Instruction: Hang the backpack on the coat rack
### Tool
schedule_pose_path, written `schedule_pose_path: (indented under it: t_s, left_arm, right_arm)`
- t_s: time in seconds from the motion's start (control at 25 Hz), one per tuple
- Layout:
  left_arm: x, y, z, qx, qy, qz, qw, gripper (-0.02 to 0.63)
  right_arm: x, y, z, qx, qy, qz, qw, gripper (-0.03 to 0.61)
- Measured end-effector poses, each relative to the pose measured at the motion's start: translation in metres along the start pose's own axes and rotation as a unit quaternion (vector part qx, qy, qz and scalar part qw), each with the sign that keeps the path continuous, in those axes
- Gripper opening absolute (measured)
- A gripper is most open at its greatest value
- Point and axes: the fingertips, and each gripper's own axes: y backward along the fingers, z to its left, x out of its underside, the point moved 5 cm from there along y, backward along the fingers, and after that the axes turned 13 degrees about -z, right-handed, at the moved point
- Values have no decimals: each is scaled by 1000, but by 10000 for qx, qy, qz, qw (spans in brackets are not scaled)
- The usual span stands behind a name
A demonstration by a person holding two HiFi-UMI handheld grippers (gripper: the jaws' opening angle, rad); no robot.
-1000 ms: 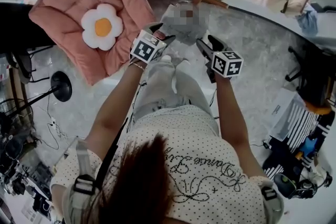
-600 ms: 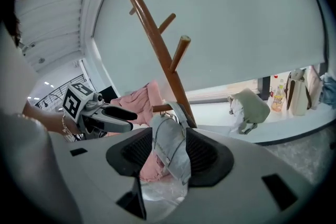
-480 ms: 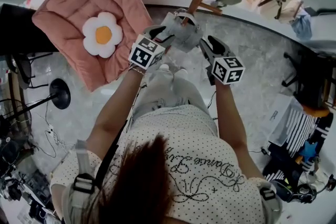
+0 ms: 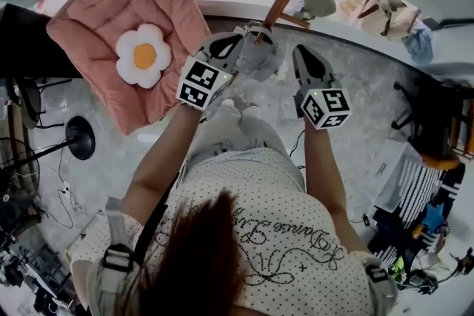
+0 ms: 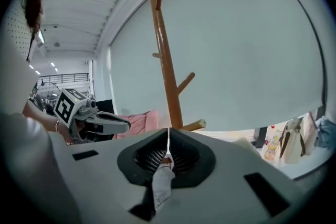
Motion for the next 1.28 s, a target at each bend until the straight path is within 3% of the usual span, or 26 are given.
schedule_pose_path:
  t_s: [0.48, 1.28]
  left_arm:
    - [-76, 8, 0, 127, -244, -957, 9950, 3]
    - [-96, 9, 16, -176, -361, -1139, 9927, 3]
  right_arm:
    - [-62, 2, 15, -62, 416, -633, 9971, 12]
    - [-95, -4, 22, -121, 558, -1039, 9929, 12]
